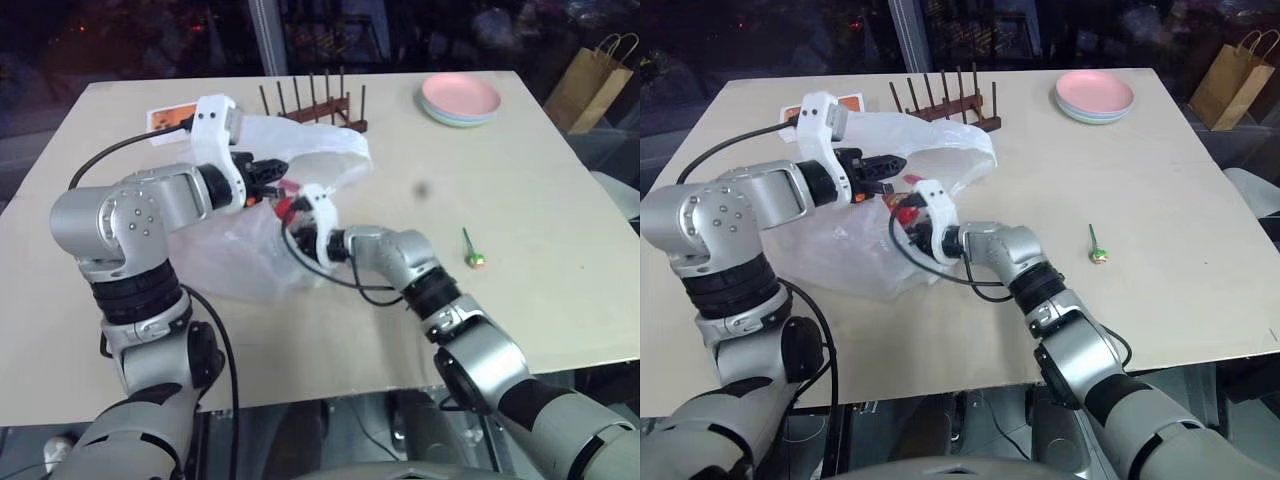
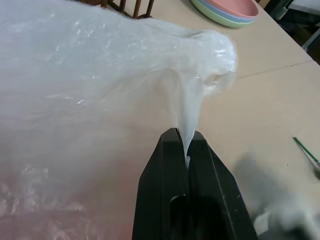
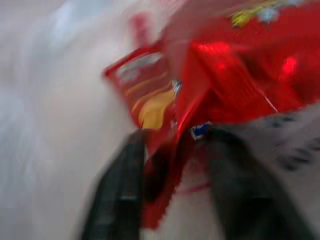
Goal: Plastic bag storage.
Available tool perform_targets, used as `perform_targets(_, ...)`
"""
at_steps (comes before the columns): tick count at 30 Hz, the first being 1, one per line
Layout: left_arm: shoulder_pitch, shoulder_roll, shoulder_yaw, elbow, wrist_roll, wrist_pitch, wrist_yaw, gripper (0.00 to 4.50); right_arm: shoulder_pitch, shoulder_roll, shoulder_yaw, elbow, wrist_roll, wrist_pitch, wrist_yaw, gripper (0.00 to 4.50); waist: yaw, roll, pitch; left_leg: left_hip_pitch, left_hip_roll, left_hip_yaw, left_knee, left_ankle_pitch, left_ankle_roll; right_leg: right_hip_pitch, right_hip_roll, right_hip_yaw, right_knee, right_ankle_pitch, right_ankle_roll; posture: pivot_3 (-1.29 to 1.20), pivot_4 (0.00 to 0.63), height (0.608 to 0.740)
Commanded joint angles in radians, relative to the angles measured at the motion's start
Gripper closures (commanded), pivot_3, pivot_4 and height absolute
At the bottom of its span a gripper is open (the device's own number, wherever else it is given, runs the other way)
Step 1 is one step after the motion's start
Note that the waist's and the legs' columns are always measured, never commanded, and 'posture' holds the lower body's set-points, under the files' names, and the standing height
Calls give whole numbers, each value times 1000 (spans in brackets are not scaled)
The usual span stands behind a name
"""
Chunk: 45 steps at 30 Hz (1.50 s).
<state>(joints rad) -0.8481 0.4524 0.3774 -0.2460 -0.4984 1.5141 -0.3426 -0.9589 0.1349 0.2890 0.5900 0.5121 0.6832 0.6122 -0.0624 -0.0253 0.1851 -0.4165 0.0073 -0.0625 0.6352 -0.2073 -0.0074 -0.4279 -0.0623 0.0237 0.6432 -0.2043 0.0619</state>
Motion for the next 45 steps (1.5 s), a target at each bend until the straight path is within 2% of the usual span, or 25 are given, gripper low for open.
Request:
perform_targets(1,12,9,36,-35,-3,-25,14,4500,26,0,-45,-196,-13,-51,5,742,2,0,0,0,0,0,0,0,0,-1,0,0,1,0,0,0,150,740)
perform_targets(4,24,10,34,-12,5,-56,21,4500,95,-119,-83,-394,-52,-43,-32,742,10,0,0,0,0,-1,0,0,0,0,0,-1,1,0,0,0,150,740)
perform_targets(7,32,2,26,18,9,-94,25,4500,191,-250,-137,-656,-45,27,-69,63,32,0,0,0,-1,-1,0,0,-1,0,-2,-1,1,0,0,0,150,740)
perform_targets(8,33,0,22,26,8,-104,24,4500,217,-270,-148,-721,-57,37,-108,23,34,0,0,0,-2,-1,0,0,-1,0,-2,-1,1,0,0,0,150,740)
perform_targets(11,29,-4,3,54,2,-135,17,4500,302,-335,-191,-911,-40,105,-164,23,25,0,0,0,-1,0,0,0,-1,0,-2,-1,1,0,0,0,150,740)
perform_targets(13,28,-1,-11,67,-6,-158,3,4500,352,-351,-256,-1012,25,178,-194,23,20,0,0,1,0,0,-1,0,-1,0,0,-1,1,0,0,0,150,740)
perform_targets(16,17,4,-35,90,-13,-180,-8,4500,442,-433,-346,-1149,25,266,-258,23,23,0,0,1,1,0,-1,0,-1,-1,0,0,1,0,0,0,150,740)
perform_targets(20,3,3,-70,110,-26,-209,-24,4500,526,-555,-414,-1191,-50,324,-340,23,29,0,0,0,-1,2,1,0,-1,1,-2,0,0,0,0,0,150,740)
perform_targets(23,8,-3,-103,106,-38,-227,-41,4500,538,-521,-428,-1149,-57,320,-393,23,25,-1,0,1,-1,2,1,0,-1,1,-1,1,0,0,0,0,150,740)
perform_targets(27,23,5,-134,108,-37,-269,-55,4500,544,-492,-315,-1124,-61,309,-364,23,18,0,0,2,2,2,1,1,-1,1,2,2,0,0,0,0,150,740)
perform_targets(31,-5,25,-165,196,1,-388,-78,4500,474,-398,-51,-995,-95,233,-256,23,16,0,0,2,2,3,1,1,-1,1,3,3,0,0,0,0,150,740)
perform_targets(33,-77,21,-210,317,44,-484,-102,4500,398,-320,-25,-895,-121,169,-256,23,21,0,0,2,3,3,1,1,0,1,3,3,1,0,0,0,150,740)
perform_targets(37,-268,25,-322,632,158,-725,-216,4500,260,-204,-55,-750,-157,63,-284,23,38,-1,0,0,2,0,4,1,-1,1,3,0,0,0,1,0,150,740)
perform_targets(40,-389,22,-383,836,230,-873,-306,4500,189,-137,-109,-662,-200,-5,-368,23,43,-1,0,0,1,1,3,1,-1,2,2,1,-2,0,0,0,150,740)
perform_targets(45,-468,6,-383,978,259,-970,-372,4500,176,-124,-158,-610,-252,-43,-431,23,40,-1,0,-1,1,1,-1,1,-1,0,2,1,-1,0,0,0,150,740)
